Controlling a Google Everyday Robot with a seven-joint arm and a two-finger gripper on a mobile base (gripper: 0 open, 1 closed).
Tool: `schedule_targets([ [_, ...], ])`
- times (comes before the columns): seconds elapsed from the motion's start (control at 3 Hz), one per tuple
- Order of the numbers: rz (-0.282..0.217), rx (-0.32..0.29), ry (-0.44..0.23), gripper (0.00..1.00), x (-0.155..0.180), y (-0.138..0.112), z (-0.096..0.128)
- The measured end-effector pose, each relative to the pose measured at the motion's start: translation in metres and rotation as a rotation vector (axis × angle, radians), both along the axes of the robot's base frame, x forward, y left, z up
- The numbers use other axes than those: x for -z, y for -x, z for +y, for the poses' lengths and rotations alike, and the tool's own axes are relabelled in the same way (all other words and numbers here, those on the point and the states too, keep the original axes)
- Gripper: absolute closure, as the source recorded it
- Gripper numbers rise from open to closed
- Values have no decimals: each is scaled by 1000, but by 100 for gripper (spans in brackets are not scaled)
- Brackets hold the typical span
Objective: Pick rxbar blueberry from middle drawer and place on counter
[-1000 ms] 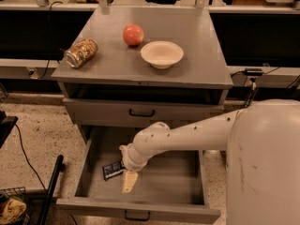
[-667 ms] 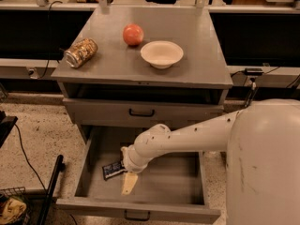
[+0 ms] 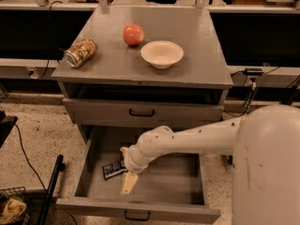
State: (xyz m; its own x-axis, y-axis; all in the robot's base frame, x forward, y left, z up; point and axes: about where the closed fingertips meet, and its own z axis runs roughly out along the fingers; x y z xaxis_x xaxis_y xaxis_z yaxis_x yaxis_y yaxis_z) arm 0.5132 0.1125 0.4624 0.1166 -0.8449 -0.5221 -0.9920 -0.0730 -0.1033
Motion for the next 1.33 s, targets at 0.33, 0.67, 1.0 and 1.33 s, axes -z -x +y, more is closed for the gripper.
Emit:
schedule_targets([
  [0.33, 12, 26, -157, 0, 10, -16, 4],
  [0.67, -11, 11, -251, 0, 16, -24, 7],
  [1.0, 2, 16, -329, 0, 25, -28, 14],
  [1.33, 40, 19, -360, 0, 34, -32, 26],
])
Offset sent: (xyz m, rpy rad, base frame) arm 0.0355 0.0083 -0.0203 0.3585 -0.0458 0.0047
